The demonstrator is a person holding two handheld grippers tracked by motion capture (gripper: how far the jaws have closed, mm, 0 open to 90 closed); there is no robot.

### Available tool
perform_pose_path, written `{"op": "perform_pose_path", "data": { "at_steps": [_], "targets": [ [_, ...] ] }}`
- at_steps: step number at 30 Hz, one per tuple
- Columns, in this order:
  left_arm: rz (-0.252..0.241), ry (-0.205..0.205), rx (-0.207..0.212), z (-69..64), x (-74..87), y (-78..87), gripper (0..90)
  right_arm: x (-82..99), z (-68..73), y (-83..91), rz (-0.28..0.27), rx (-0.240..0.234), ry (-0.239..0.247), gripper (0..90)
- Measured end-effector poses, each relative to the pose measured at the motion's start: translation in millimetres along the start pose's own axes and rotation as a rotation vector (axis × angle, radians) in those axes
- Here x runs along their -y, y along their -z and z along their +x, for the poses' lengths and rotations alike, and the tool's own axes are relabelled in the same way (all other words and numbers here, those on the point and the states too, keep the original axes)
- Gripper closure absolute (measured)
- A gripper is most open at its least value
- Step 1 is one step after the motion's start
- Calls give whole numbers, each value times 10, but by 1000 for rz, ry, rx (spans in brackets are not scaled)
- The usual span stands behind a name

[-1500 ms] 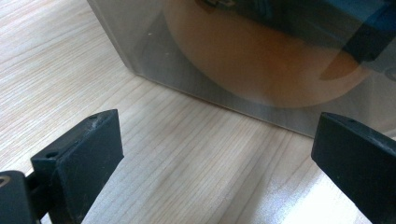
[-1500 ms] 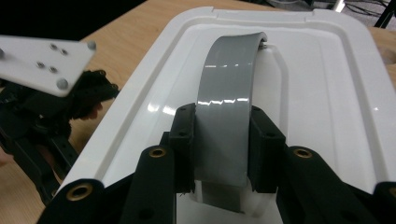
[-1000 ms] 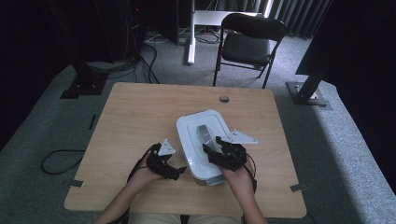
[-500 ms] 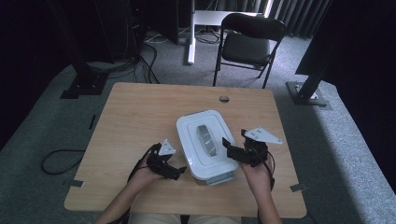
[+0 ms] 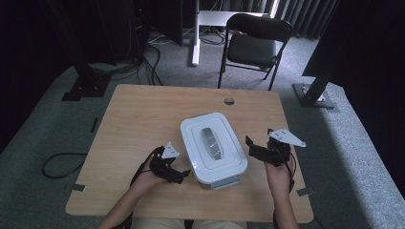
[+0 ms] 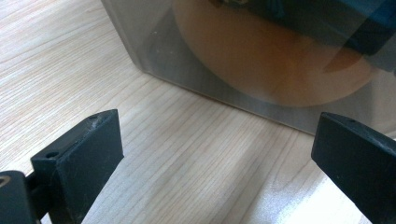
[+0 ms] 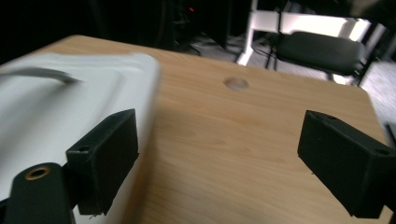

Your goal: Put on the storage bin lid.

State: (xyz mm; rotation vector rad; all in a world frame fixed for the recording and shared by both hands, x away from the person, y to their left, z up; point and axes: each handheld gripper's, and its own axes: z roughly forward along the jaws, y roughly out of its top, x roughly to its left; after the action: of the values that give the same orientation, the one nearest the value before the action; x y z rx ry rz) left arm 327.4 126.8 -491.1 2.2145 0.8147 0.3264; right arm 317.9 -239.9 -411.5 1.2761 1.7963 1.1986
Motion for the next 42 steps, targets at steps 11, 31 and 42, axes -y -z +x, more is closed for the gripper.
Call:
{"op": "perform_pose_path", "data": {
  "at_steps": [11,31,42],
  "targets": [
    [0,5,-2,18,-37,-17,27,394,-311,-223,67,95,-63,121],
    [-7,-2,3,18,-143,-29,27,707,-38,-537,137,-23,-36,121],
    [14,-12,-6,47,-184,-40,27,744,46,-561,155,-75,-41,175]
  ]
}}
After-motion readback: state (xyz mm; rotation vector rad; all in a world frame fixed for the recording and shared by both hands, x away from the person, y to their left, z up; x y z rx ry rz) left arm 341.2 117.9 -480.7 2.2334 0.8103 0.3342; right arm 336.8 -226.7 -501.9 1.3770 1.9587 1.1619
